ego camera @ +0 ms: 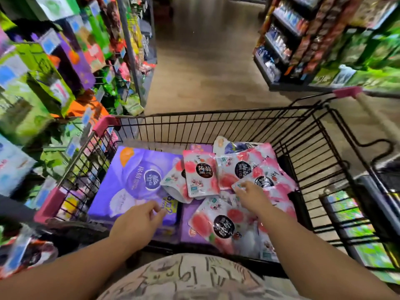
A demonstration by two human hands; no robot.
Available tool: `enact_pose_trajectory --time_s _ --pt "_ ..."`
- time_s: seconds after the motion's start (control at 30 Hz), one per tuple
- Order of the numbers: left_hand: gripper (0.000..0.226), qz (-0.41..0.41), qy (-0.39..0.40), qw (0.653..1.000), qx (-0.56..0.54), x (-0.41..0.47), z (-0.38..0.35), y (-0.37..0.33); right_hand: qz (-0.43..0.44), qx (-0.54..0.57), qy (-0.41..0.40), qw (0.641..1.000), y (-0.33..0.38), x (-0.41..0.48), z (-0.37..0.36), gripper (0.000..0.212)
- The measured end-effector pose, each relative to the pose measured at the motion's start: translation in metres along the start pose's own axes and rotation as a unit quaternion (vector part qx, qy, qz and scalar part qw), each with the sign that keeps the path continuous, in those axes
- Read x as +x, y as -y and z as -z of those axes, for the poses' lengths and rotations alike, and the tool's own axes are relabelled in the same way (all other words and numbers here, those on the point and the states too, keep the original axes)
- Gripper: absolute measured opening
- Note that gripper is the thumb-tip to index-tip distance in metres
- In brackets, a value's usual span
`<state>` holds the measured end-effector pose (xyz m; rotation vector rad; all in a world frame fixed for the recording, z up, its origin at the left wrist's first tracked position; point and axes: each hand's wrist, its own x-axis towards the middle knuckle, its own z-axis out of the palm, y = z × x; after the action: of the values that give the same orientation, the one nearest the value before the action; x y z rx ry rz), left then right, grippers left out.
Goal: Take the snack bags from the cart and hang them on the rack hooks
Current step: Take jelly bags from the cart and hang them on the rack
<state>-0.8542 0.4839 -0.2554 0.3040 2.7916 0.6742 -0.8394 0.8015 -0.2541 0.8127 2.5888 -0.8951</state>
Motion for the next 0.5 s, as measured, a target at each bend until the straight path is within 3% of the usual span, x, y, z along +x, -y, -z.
enact_pose_trajectory --time_s 0.2,0.3,0.43,0.5 --pt "0.032 0.039 0.090 0.994 0.039 0.007 -0.001 -0.002 0.010 0.036 -0.070 0.997 -0.009 0.003 0.032 0.037" --pt "0.034 0.033 0.104 0.993 0.052 0.007 -0.001 -0.004 -0.062 0.002 -0.066 0.996 -0.034 0.002 0.046 0.040" --pt "0.037 0.037 0.112 0.992 0.051 0.008 -0.001 -0.005 -0.164 -0.058 -0.001 0.985 -0.065 -0.003 0.054 0.063" --pt "0.036 0.039 0.118 0.991 0.046 0.009 -0.003 -0.004 -0.192 -0.053 0.011 0.980 -0.072 -0.002 0.055 0.055"
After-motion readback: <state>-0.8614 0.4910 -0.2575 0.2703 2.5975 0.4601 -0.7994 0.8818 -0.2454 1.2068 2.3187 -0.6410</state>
